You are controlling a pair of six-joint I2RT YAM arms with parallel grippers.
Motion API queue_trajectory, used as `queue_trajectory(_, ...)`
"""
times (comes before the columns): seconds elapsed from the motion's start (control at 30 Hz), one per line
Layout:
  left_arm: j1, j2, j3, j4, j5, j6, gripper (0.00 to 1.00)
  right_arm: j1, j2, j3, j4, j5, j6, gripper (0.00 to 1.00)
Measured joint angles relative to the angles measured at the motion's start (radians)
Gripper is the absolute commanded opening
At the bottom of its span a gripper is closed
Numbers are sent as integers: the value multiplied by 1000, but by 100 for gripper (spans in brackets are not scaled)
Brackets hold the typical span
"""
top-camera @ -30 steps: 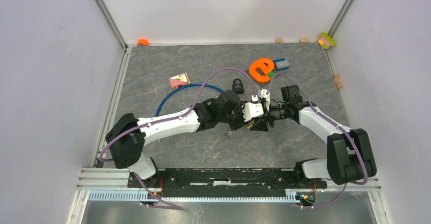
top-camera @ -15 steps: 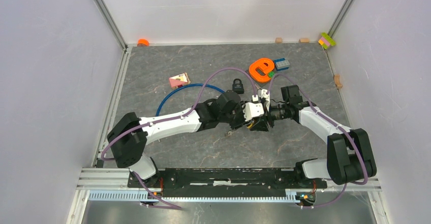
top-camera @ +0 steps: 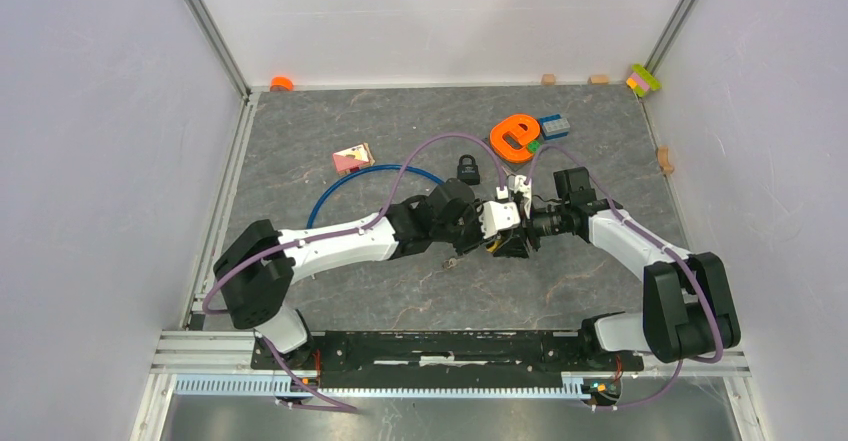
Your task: Unlock with the key
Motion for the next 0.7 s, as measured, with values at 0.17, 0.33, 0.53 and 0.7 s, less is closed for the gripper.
queue_trajectory(0.17,0,4,-7,11,-2,-20,32,0,13,0,13,1,18,0)
queue_trajectory(0.33,-4,15,-19,43,-24,-42,26,-6,29,0,27,10,40,0)
queue_trajectory(0.53,-30,29,-40,91,-89,-62,17,-11,45,0,41,32,56,0)
queue_trajectory(0.7,-56,41,-48,120,-171,-70,12,-14,46,0,50,50,63,0)
